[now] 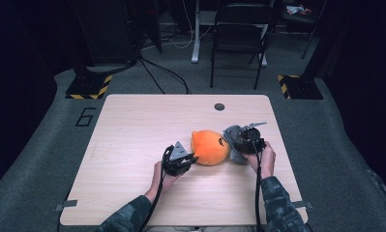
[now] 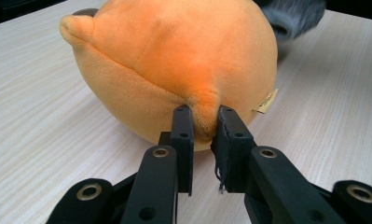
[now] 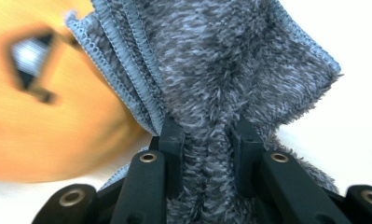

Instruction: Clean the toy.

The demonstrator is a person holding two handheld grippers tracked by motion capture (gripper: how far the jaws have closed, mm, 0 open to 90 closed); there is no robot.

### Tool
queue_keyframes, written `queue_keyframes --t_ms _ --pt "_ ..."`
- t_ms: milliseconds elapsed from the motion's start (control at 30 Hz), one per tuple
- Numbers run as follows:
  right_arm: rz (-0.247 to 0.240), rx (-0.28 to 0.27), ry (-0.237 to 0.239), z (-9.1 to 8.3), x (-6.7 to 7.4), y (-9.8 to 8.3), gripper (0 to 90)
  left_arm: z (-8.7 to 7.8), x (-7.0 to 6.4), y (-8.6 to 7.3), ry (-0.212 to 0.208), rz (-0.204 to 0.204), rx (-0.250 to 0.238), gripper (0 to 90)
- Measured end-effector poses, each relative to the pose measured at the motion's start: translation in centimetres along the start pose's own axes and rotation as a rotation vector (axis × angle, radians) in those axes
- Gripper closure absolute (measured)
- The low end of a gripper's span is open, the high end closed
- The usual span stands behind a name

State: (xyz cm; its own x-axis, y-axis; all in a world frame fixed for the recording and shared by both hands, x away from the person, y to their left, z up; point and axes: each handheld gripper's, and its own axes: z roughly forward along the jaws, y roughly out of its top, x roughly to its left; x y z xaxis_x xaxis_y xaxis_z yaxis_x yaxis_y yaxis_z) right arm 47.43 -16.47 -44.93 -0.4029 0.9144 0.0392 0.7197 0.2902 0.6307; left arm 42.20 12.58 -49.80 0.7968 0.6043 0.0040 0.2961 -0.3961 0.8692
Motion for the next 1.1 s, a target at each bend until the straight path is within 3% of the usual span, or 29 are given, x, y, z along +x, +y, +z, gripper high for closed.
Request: queue_keyframes --t_ms 67,167,233,300,433,600,733,833,867,967,1100 --pt "-0.029 -0.052 0.018 -1.3 1.1 0.8 70.6 0.0 0.0 0.0 0.002 -0.001 0.000 78.0" --pt "-0.047 -0.073 0.092 -2.2 2.6 1.4 70.5 -0.1 0.2 0.0 0.012 -0.005 0.003 77.6" --pt "-0.081 -0.058 0.091 -2.2 3.8 1.6 70.5 0.0 0.3 -0.1 0.011 -0.014 0.000 77.5" --pt "-0.090 -0.053 0.088 -2.0 4.0 1.6 70.6 0.0 0.3 -0.1 0.011 -0.018 -0.001 77.3" --pt "-0.060 -0.055 0.102 -1.5 3.6 1.4 70.6 0.0 0.3 -0.1 0.016 -0.004 -0.006 74.5" --pt "-0.053 -0.052 0.090 -0.9 3.3 1.4 70.6 0.7 -0.3 0.1 0.072 0.057 0.075 48.9" --pt "-0.041 -0.050 0.089 -0.8 3.4 1.5 70.6 1.3 -0.9 -0.1 0.103 0.068 0.083 43.2" --pt "-0.042 -0.049 0.092 -0.7 3.5 1.5 70.6 1.8 -1.1 -0.6 0.137 0.070 0.071 46.6" --pt "-0.049 -0.055 0.090 -0.7 3.5 1.5 70.7 2.0 -1.1 -0.8 0.141 0.055 0.060 48.9" --pt "-0.061 -0.053 0.085 -0.6 3.8 1.6 70.7 2.3 -1.3 -1.0 0.159 0.065 0.031 57.9" --pt "-0.056 -0.051 0.093 -0.6 3.8 1.6 70.7 2.2 -1.2 -1.1 0.150 0.054 0.011 68.6"
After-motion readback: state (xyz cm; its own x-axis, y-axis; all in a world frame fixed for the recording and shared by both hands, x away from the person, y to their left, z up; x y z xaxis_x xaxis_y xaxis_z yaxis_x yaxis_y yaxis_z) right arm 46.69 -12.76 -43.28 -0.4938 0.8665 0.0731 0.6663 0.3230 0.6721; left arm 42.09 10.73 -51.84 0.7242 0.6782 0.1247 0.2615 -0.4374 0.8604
